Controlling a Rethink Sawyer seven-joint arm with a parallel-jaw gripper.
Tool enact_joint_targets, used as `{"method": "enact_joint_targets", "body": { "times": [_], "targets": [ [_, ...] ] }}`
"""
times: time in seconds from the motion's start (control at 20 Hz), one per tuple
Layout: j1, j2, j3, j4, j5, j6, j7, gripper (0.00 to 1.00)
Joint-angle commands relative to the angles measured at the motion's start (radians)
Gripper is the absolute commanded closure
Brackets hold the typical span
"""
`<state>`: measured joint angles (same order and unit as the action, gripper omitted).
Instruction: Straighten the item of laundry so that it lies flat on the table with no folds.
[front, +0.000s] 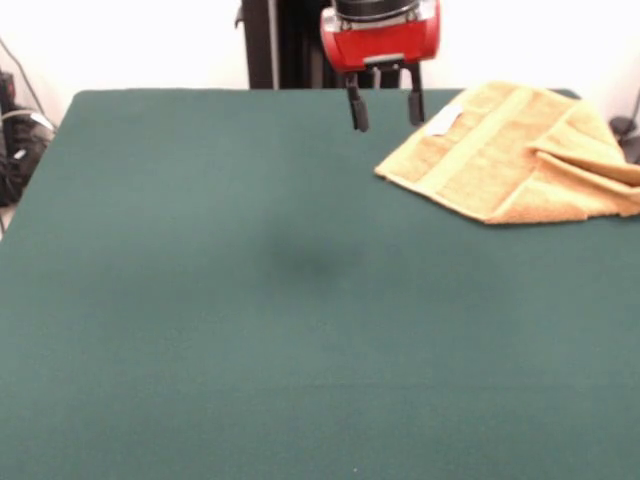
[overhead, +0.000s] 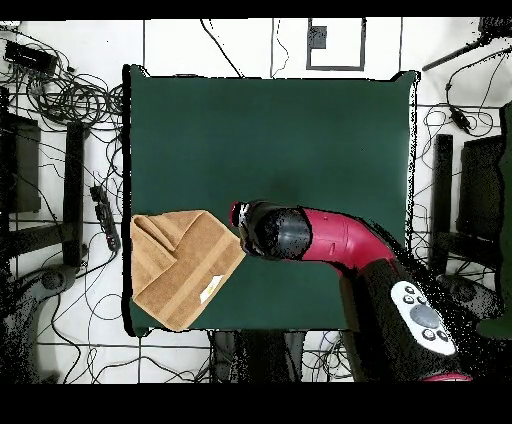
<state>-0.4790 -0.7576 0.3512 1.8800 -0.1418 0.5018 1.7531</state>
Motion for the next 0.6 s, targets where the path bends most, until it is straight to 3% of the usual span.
{"method": "enact_joint_targets", "body": {
  "times": [0.05, 0.3, 0.6],
  "targets": [
    [0.083, -0.003, -0.066, -0.052, -0.168, 0.051, -0.019, 0.00],
    [0.074, 0.011, -0.050, -0.031, -0.197, -0.056, 0.025, 0.00],
    [0.084, -0.011, -0.048, -0.030, -0.211, -0.028, 0.060, 0.00]
  ]
}}
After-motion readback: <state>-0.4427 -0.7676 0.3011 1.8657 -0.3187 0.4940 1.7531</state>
